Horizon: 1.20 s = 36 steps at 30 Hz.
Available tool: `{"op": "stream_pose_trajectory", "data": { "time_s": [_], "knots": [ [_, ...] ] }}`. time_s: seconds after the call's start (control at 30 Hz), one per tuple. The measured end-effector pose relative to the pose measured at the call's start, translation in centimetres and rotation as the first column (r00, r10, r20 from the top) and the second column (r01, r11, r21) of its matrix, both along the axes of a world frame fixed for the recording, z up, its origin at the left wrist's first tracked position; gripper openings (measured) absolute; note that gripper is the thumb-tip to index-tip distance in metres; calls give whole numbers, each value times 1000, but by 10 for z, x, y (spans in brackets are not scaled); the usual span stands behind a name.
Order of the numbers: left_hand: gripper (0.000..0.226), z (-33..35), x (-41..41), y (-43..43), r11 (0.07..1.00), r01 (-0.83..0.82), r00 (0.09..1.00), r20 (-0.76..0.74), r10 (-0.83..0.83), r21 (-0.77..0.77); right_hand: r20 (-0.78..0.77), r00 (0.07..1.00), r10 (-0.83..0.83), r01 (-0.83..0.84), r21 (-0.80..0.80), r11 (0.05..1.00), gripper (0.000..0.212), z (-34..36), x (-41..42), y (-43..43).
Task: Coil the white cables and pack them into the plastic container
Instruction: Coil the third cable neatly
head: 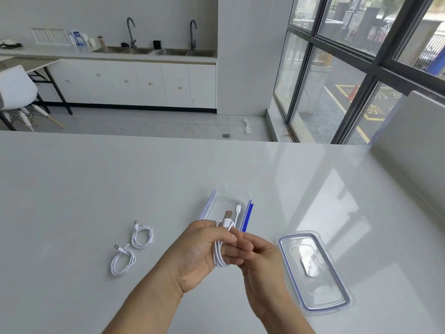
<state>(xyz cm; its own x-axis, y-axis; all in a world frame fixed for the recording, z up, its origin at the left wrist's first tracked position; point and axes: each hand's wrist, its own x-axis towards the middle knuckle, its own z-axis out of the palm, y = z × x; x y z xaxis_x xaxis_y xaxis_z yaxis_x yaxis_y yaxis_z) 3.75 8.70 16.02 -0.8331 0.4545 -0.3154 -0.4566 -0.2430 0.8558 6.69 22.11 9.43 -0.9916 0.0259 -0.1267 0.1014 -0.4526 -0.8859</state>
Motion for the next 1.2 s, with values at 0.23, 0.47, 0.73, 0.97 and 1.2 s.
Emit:
{"op": "stream_pose_trajectory", "data": {
  "time_s": [0.23, 0.47, 0.73, 0.97, 1.2],
  "knots": [
    [25, 3, 6, -5, 985, 46, 987, -147, -71, -166, 15, 999, 50, -51, 46, 998, 19, 4, -3, 8],
    [20, 15, 12, -12, 980, 22, 956, -284, -79, -199, -80, 997, -23, 29, 68, 997, 28, 17, -3, 2],
    [15, 19, 11, -9, 959, -147, 960, -268, 79, -242, -134, 985, -104, 116, 83, 990, 26, 21, -5, -5],
    [6, 15, 2, -24, 882, -257, 932, -342, 118, -395, -142, 979, -145, 166, 150, 975, 19, 23, -5, 10],
    [29, 5, 3, -18, 813, -326, 904, -410, 119, -483, 4, 1000, 7, -7, 148, 989, 15, 25, -9, 21]
  ]
}}
